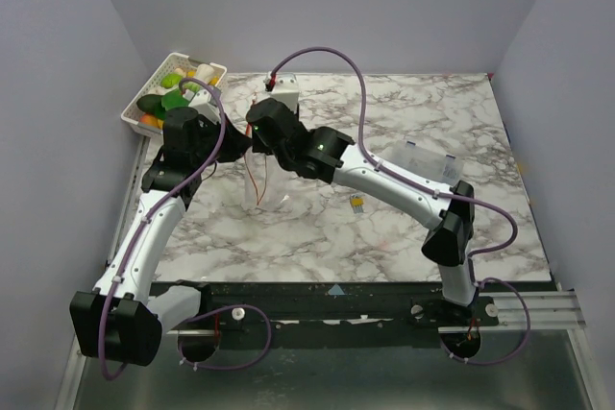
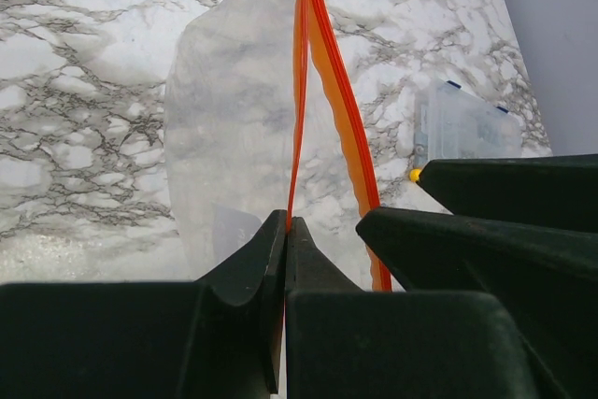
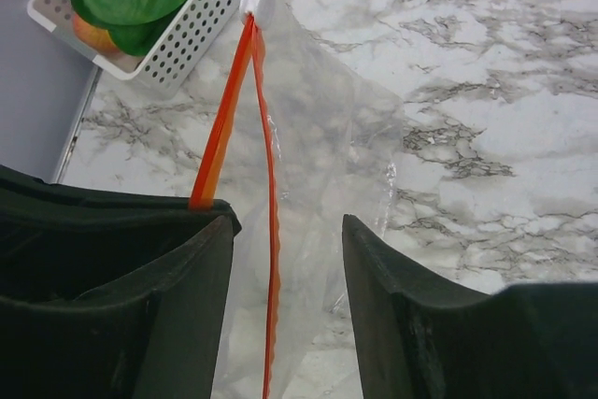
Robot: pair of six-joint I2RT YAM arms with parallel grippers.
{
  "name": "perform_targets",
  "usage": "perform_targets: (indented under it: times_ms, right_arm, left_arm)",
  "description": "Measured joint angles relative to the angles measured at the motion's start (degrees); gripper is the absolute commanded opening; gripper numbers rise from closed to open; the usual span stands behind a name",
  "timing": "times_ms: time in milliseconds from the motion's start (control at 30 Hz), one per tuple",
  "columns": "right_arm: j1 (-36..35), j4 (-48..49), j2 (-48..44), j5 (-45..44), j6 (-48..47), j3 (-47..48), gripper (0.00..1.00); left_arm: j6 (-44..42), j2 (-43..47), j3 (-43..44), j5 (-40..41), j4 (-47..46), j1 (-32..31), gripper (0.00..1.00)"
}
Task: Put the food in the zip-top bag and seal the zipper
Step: Open the zipper of the food storage bag.
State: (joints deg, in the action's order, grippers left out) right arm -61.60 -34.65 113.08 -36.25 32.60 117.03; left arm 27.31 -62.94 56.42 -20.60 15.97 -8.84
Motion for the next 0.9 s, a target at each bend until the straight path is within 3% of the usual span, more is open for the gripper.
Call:
perform_targets:
  times_ms: [133,200,667,900]
  right_arm:
    - [-1.5,-3.2,2.5,-3.0,-0.1,3.8,0.29]
    - [-2.3,-4.4,3.0,-4.0,-0.2,4.0,0.23]
    - [-4.0,-7.7,3.7,-6.0,-1.1,6.1,0.24]
    - [-4.3,-6.2,3.5,-5.0,-1.1,3.3,0.18]
  left_arm:
    - [0.0,0.0,0.0,0.0,0.0,0.0,0.0]
    - [0.0,0.0,0.0,0.0,0.0,0.0,0.0]
    - [0.0,-0.2,0.0,0.0,0.0,0.0,0.0]
    - [0.0,-0.3,0.0,0.0,0.0,0.0,0.0]
